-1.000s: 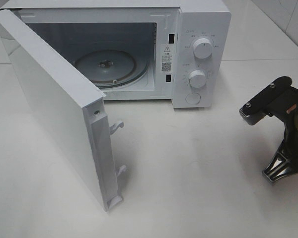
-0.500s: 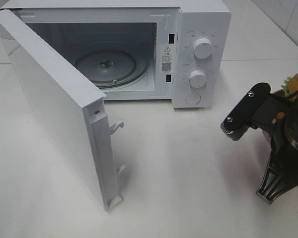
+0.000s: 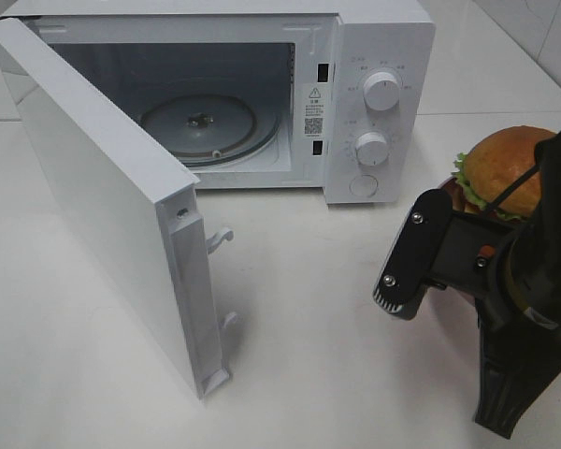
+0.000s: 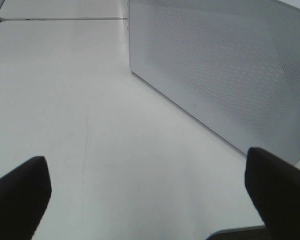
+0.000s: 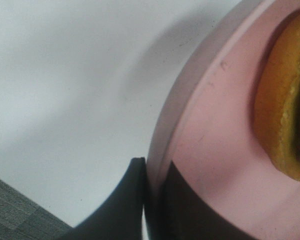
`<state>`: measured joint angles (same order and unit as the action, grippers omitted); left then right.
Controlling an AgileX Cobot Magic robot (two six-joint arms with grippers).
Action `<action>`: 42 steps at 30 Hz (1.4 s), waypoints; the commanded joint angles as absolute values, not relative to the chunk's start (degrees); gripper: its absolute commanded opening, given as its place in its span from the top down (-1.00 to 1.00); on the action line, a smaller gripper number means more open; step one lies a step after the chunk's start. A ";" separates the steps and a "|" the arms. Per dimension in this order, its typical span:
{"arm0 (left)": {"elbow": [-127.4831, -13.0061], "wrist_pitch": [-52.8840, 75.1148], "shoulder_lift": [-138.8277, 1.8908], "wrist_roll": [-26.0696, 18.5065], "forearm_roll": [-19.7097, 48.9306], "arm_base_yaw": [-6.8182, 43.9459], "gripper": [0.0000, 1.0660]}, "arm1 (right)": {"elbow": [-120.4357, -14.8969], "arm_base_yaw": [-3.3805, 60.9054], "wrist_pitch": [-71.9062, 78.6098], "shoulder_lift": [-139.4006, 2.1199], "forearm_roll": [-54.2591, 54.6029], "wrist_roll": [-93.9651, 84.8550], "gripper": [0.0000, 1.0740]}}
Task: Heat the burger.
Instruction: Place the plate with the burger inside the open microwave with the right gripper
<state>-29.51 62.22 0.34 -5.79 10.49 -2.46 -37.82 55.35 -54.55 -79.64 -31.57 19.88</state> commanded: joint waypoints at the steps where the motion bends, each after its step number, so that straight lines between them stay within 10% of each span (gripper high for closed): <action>1: -29.45 61.48 1.20 -5.73 10.77 -2.64 -0.83 | -37.64 56.84 -55.81 -78.95 -34.84 18.22 1.00; 42: -29.45 61.48 1.20 -5.73 10.77 -2.64 -0.83 | -37.64 58.90 -40.97 -76.78 -35.75 -9.91 1.00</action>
